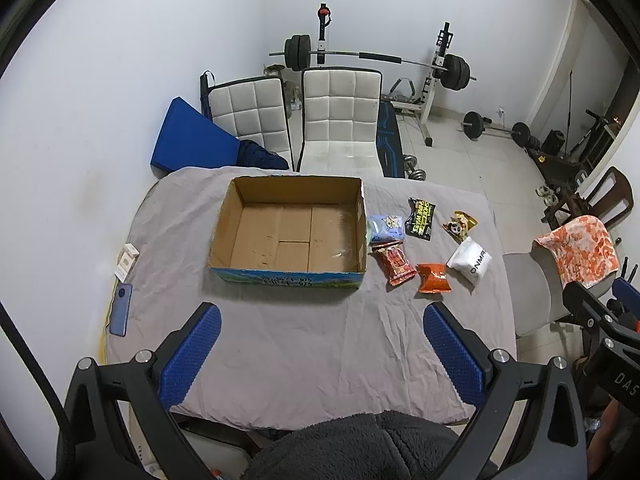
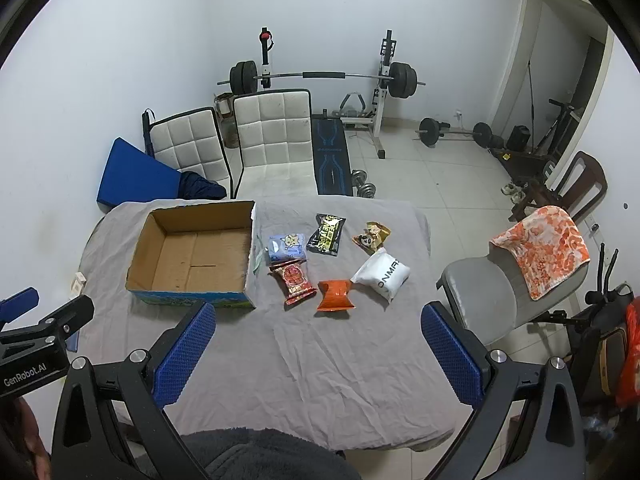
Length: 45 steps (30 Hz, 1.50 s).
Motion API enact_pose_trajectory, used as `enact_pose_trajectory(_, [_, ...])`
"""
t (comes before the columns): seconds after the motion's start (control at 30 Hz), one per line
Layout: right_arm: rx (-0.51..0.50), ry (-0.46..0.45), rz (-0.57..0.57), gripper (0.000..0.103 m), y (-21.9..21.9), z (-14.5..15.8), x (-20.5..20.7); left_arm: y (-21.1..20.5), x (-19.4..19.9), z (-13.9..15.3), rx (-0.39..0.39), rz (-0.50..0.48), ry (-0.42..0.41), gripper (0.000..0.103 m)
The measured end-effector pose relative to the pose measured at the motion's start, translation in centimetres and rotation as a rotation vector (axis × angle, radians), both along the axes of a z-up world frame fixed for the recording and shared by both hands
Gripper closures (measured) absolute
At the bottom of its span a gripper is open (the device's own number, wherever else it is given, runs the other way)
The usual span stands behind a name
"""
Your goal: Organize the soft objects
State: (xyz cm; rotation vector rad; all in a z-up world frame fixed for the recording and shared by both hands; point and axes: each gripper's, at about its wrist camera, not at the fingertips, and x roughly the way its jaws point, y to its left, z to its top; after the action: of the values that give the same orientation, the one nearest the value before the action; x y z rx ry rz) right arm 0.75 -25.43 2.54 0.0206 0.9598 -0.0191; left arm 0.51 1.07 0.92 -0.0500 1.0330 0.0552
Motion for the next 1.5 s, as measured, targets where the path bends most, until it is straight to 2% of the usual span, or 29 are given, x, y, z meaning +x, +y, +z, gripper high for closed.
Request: enact_pose_trajectory(1.5, [-0.006,-0.016,0.015,0.000,0.22,0.39,0.04,-0.26,-0.31,0.92,-0.002,0.005,-0.045,0.000])
